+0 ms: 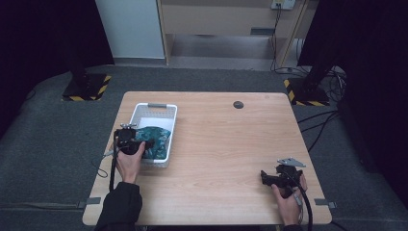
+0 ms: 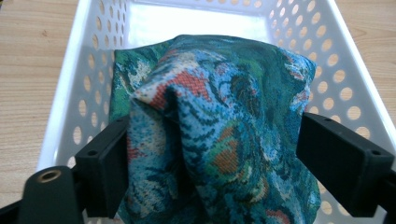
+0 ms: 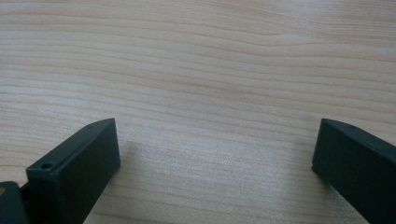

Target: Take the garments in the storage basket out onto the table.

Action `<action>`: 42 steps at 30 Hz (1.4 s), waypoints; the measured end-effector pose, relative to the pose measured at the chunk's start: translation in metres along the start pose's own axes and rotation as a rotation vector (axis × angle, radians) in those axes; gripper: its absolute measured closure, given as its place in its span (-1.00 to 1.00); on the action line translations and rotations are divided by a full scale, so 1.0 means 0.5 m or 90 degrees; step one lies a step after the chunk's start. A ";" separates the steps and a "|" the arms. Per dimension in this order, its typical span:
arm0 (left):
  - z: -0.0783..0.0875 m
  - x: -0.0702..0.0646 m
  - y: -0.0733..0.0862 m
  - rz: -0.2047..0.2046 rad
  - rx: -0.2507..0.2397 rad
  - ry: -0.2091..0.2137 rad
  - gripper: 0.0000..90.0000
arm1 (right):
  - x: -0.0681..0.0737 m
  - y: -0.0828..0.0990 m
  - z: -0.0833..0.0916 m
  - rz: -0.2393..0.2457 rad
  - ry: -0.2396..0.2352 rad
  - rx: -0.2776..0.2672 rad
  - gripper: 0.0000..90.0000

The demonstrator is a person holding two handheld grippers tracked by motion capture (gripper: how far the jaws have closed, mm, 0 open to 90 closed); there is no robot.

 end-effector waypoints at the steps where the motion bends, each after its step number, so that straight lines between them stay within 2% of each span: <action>1: -0.004 -0.002 0.002 -0.003 0.006 -0.004 -0.64 | 0.000 0.000 0.000 0.000 0.000 0.000 -0.98; 5: -0.011 -0.003 0.004 -0.004 0.015 -0.004 -0.57 | 0.000 0.000 0.000 0.000 0.000 0.000 -0.98; 8: -0.013 -0.003 0.005 -0.005 0.018 -0.005 -0.40 | 0.000 0.000 0.000 0.000 0.000 0.000 -0.98; 9: -0.013 -0.003 0.005 -0.003 0.018 -0.003 -0.40 | 0.000 0.000 0.000 0.000 0.000 0.000 -0.98; 15: -0.013 0.007 0.005 0.019 0.017 -0.003 0.03 | 0.000 0.000 0.000 0.000 0.000 0.000 -0.98; 17: -0.014 0.009 0.006 0.026 0.017 -0.001 0.07 | 0.000 0.000 0.000 0.000 0.000 0.000 -0.98; 22: -0.011 0.014 0.008 0.036 0.005 -0.003 0.38 | 0.000 0.000 0.000 0.000 0.000 0.000 -0.98; 33: 0.000 0.022 0.013 0.059 -0.027 0.017 0.59 | 0.000 0.000 0.000 0.000 0.000 0.000 -0.98; 42: 0.024 0.026 0.012 0.065 -0.053 0.034 0.63 | 0.000 0.000 0.000 0.000 0.000 0.000 -0.98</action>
Point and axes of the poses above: each handheld gripper's, and its own axes: z roughly backward along the jaws, y roughly out of its underside, x roughly to its left, the point moved 2 cm from there along -z, roughly forward along the jaws, and after that the axes turned 13 degrees about z, right-handed, at the moved point
